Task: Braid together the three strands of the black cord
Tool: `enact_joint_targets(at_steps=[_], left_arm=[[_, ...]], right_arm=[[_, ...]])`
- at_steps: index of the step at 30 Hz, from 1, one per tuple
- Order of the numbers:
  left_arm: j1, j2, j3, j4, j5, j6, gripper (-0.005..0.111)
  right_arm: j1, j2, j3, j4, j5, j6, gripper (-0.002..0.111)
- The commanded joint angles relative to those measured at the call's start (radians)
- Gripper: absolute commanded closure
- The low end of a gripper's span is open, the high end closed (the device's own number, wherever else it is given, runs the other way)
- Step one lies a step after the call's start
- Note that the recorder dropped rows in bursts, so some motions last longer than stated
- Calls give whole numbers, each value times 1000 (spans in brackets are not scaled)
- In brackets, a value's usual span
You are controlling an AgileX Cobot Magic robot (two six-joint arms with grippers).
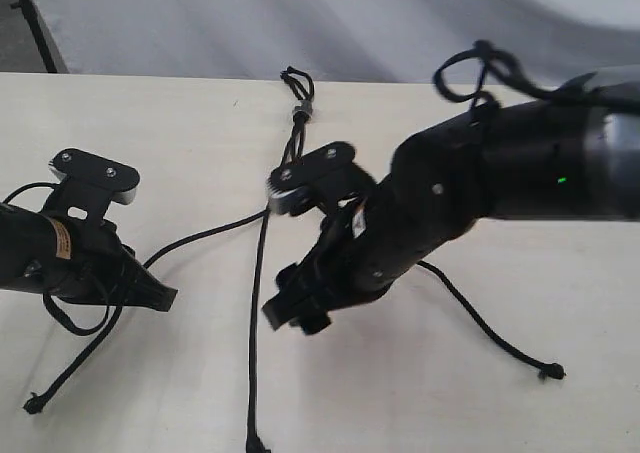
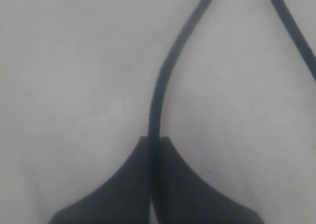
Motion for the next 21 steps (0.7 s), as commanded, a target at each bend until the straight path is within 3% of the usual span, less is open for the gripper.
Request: enact_joint_targets(at_steps=[1, 7, 15, 17, 21], left_arm=[[5, 2, 6, -1, -1, -5, 106], [5, 2, 6, -2, 1, -1, 106], [5, 2, 6, -2, 2, -5, 106], [5, 2, 6, -2, 2, -5, 106], [5, 2, 6, -2, 2, -5, 106]], right_arm=[[101, 90, -81, 1, 53, -12, 36], [171, 197, -191, -3, 122, -12, 36], [174, 281, -220, -29, 126, 12, 38], [174, 290, -220, -66, 128, 37, 48], [174, 295, -220, -131, 130, 96, 86]])
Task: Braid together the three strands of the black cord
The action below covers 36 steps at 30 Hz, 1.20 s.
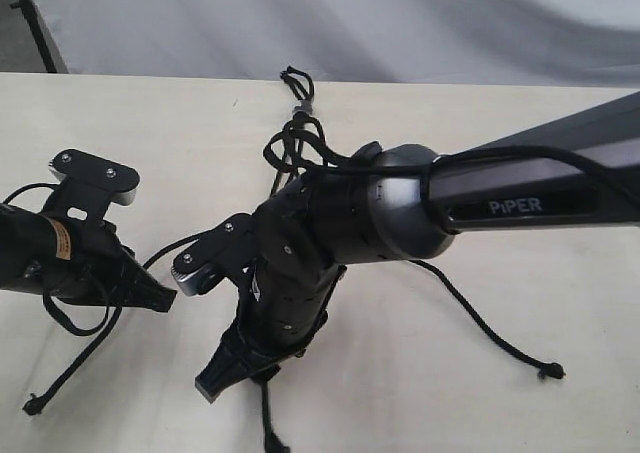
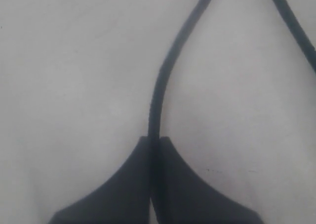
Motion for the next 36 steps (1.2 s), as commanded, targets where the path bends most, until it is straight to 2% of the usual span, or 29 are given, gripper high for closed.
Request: enact_joint_targets(at_steps=[1, 3, 9, 16, 20, 25, 31, 36], left_arm=[[5, 1, 6, -2, 0, -5, 106], [5, 1, 6, -2, 0, -5, 106], [5, 1, 6, -2, 17, -6, 106], [5, 1, 6, -3, 17, -13, 106], [5, 1, 6, -3, 17, -13, 106], [5, 1, 6, -3, 17, -13, 106], [5, 1, 6, -3, 17, -41, 106], [5, 1, 6, -3, 15, -50, 106]], right_arm=[[-2, 9, -2, -71, 13, 51, 96], [-2, 6, -8, -90, 36, 54, 108], [-25, -72, -45, -233, 116, 84, 109], [-203, -139, -63, -461, 106, 88, 109], [-320, -90, -63, -467, 57, 88, 109], [-408, -9, -63, -465, 27, 92, 109], [-432, 68, -63, -448, 59, 90, 109], [-404, 80, -63, -392, 116, 80, 109]])
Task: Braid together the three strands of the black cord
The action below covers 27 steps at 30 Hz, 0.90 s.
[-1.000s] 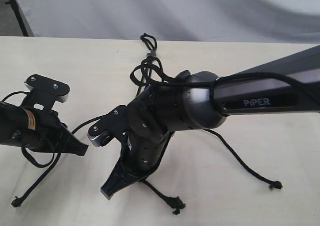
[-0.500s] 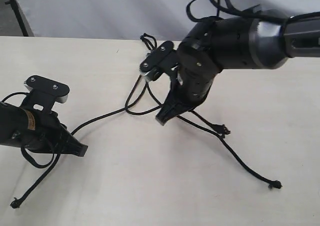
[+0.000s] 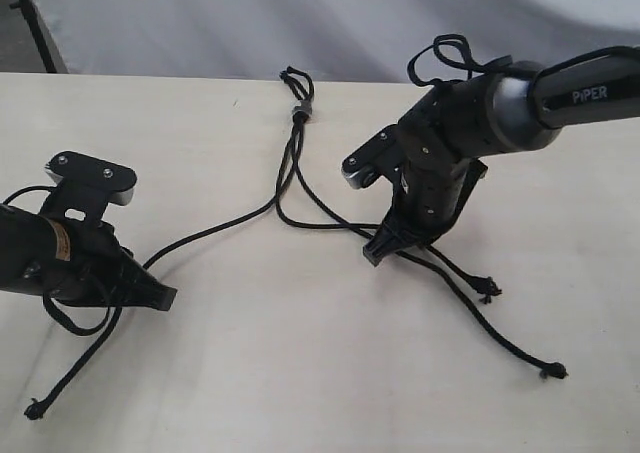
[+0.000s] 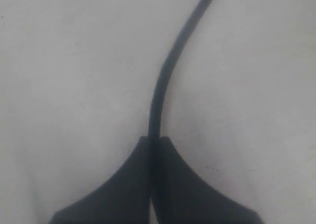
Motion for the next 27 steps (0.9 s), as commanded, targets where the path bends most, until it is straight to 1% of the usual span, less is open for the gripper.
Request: enact_joint_targets(at_steps=[1, 4, 5, 6, 8, 9, 10, 12, 14, 17, 20, 23, 27], left_arm=[[5, 1, 6, -3, 4, -15, 106], [5, 1, 6, -3, 4, -20, 106], [5, 1, 6, -3, 4, -20, 104], [5, 1, 6, -3, 4, -20, 99], [5, 1, 6, -3, 4, -27, 86], [5, 1, 6, -3, 4, -29, 76], [5, 1, 6, -3, 4, -34, 70], [5, 1, 6, -3, 4, -42, 57], [5, 1, 6, -3, 3, -42, 49], [5, 1, 6, -3, 3, -42, 47], [5, 1, 6, -3, 0, -42, 47], [5, 1, 6, -3, 0, -42, 47], [5, 1, 6, -3, 0, -42, 47]], right_arm=[[34, 12, 1, 69, 75, -20, 109], [80, 12, 1, 166, 103, -105, 109], [99, 12, 1, 205, 105, -145, 109], [120, 12, 1, 257, 105, -195, 109], [160, 10, 1, 347, 105, -281, 109], [183, 10, 1, 384, 105, -318, 109], [205, 8, 1, 406, 107, -334, 109], [239, -9, 1, 401, 109, -330, 109], [267, -54, 1, 399, 122, -328, 109], [271, -149, 1, 384, 124, -325, 109], [271, -270, 1, 319, 124, -309, 109], [271, -319, 1, 312, 124, -309, 109], [271, -321, 1, 302, 124, -309, 109]])
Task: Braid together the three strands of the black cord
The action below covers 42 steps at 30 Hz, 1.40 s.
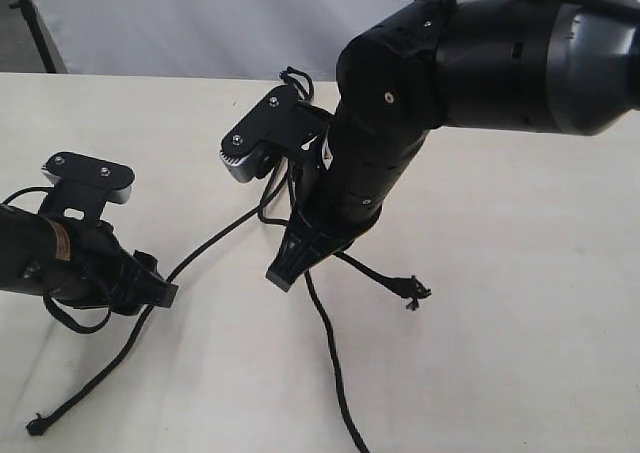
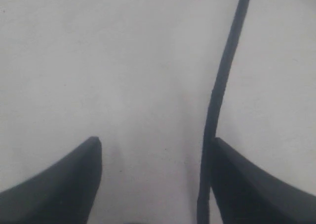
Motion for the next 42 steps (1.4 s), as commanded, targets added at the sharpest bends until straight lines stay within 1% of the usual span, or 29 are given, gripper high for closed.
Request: enact_joint_targets(at_steps=[1, 9, 13, 15, 17, 19, 22, 23, 25, 26, 27, 30, 32, 34, 35, 36, 38, 42], left_arm=[[5, 1, 6, -3, 0, -5, 47], [3, 1, 6, -4, -26, -13, 47], [-29, 1, 6, -4, -41, -13, 47], [-45, 1, 6, -4, -70, -13, 47], [-45, 2, 6, -4, -95, -13, 47], [-45, 24, 6, -4, -107, -13, 47], [-45, 129, 6, -2, -195, 2, 48], [-45, 150, 1, -2, -207, 2, 50], [-45, 162, -8, -2, -205, 2, 67], [-45, 162, -8, -2, -207, 2, 85], [-45, 162, -8, -2, -205, 2, 106], [-45, 157, -8, 0, -198, 2, 106], [-45, 129, -8, 0, -157, -1, 106], [-45, 76, -8, 0, -93, -1, 106], [-45, 36, -8, 0, -44, 6, 106], [-45, 24, -8, 0, -26, 7, 106], [-45, 5, -6, 0, -15, 18, 106], [-45, 1, -6, 0, -14, 21, 106]], right_arm=[[-3, -9, 0, -13, 4, 3, 109], [-3, -9, 0, -13, 3, 11, 109], [-3, -9, 0, -13, 3, 11, 109], [-3, -9, 0, -13, 3, 11, 109], [-3, -9, 0, -11, 3, 11, 109], [-3, -9, 0, -11, 3, 11, 109], [-3, -9, 0, -11, 3, 11, 109], [-3, -9, 0, -11, 3, 11, 109], [-3, -9, 0, -11, 4, 11, 109], [-3, -9, 0, -11, 4, 11, 109], [-3, -9, 0, -11, 4, 11, 109], [-3, -9, 0, -25, 5, 11, 109], [-7, -9, 0, -85, 5, 13, 109], [-46, -9, 0, -127, -13, 47, 109], [-87, -9, 0, -153, -17, 81, 109], [-108, -9, 0, -157, -23, 95, 109], [-160, -9, 0, -157, -31, 124, 109], [-231, 17, 0, -133, -22, 144, 109]])
